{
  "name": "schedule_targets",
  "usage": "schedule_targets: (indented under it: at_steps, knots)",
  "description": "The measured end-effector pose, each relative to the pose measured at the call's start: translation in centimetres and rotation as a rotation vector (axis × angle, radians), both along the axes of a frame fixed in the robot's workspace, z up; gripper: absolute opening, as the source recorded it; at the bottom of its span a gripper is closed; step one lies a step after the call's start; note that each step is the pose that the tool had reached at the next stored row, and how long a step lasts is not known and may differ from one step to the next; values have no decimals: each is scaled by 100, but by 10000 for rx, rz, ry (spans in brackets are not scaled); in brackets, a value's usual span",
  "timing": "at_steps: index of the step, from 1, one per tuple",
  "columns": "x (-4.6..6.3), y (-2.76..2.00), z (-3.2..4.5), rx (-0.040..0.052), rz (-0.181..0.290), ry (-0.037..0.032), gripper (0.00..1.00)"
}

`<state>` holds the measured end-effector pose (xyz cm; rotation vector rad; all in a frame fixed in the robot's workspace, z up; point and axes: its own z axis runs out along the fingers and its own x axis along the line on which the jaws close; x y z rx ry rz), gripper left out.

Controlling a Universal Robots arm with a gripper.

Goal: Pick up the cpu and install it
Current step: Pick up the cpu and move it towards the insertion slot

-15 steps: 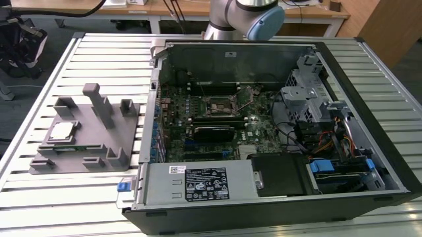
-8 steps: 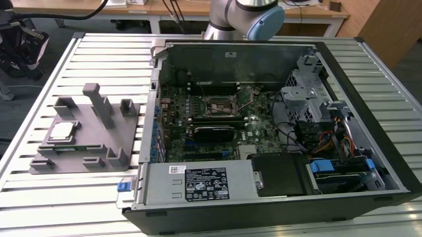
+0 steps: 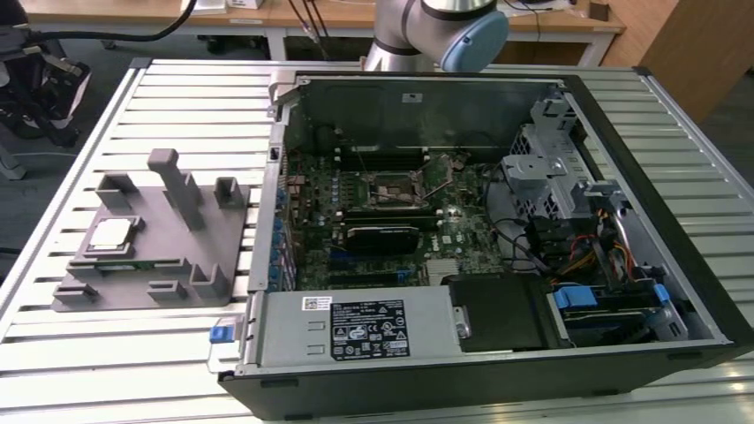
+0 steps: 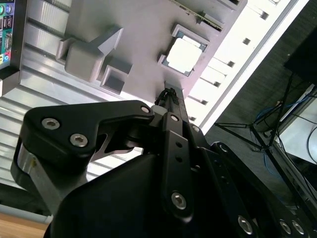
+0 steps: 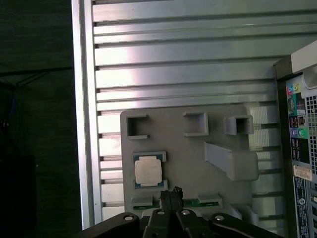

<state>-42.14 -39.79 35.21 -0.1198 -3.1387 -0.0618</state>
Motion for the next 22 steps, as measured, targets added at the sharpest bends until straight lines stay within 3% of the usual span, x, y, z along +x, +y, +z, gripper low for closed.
schedule_targets:
  at_steps: [22]
  knots:
    - [0,0,-125,0,0,1,11]
